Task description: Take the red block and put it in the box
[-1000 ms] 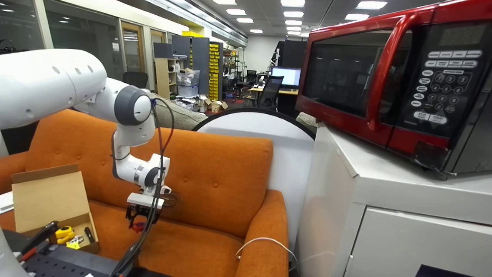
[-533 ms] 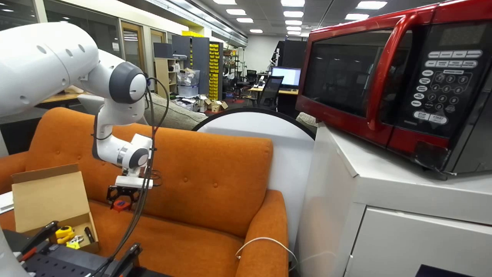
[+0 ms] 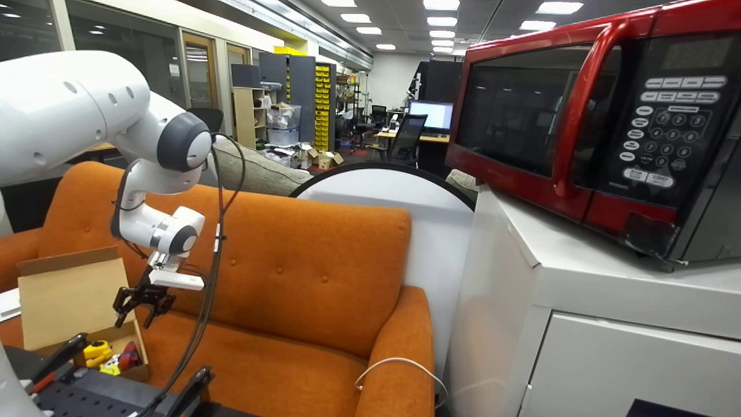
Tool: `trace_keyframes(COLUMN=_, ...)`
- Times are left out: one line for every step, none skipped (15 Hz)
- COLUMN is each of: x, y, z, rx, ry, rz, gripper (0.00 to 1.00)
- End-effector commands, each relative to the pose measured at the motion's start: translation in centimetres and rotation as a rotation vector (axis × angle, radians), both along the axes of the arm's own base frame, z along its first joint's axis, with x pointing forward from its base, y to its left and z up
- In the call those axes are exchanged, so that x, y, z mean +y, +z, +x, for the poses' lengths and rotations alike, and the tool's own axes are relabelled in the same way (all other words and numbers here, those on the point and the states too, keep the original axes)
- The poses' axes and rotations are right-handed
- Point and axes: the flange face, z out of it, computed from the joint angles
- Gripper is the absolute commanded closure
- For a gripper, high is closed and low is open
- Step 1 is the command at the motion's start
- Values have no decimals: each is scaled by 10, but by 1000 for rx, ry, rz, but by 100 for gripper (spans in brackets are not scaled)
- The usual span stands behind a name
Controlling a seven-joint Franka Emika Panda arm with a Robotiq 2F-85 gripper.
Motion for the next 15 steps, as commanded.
trace_keyframes(x=16, y=-22, z=-10, rx=118, ry=163, rz=26, gripper=53)
trace_keyframes(x=22, y=-30, z=-14, rx=154, ry=207, rz=9, gripper=53)
trace_keyframes(x=26, y=-35, z=-16, rx=175, ry=228, rz=-6, gripper=53)
trace_keyframes(x=31, y=-35, z=-14, rx=189, ry=242, rz=-6, gripper=26)
trace_keyframes(x=34, y=-34, z=-10, rx=191, ry=246, rz=-13, gripper=6)
trace_keyframes(x=36, y=-31, z=-4, rx=189, ry=251, rz=-12, gripper=7)
trace_keyframes(x=36, y=-27, z=5, rx=177, ry=244, rz=-15, gripper=4)
trace_keyframes(x=35, y=-22, z=14, rx=163, ry=234, rz=-22, gripper=0)
trace_keyframes(x=30, y=-16, z=24, rx=138, ry=223, rz=-47, gripper=0)
trace_keyframes(x=25, y=-12, z=32, rx=118, ry=212, rz=-76, gripper=0)
trace_keyframes(x=29, y=-17, z=26, rx=121, ry=207, rz=-36, gripper=0)
trace_keyframes(x=24, y=-15, z=33, rx=112, ry=201, rz=-45, gripper=0)
trace_keyframes(x=22, y=-15, z=34, rx=113, ry=200, rz=-49, gripper=0)
trace_keyframes(x=23, y=-15, z=34, rx=115, ry=202, rz=-51, gripper=0)
trace_keyframes(x=24, y=-16, z=32, rx=115, ry=205, rz=-52, gripper=0)
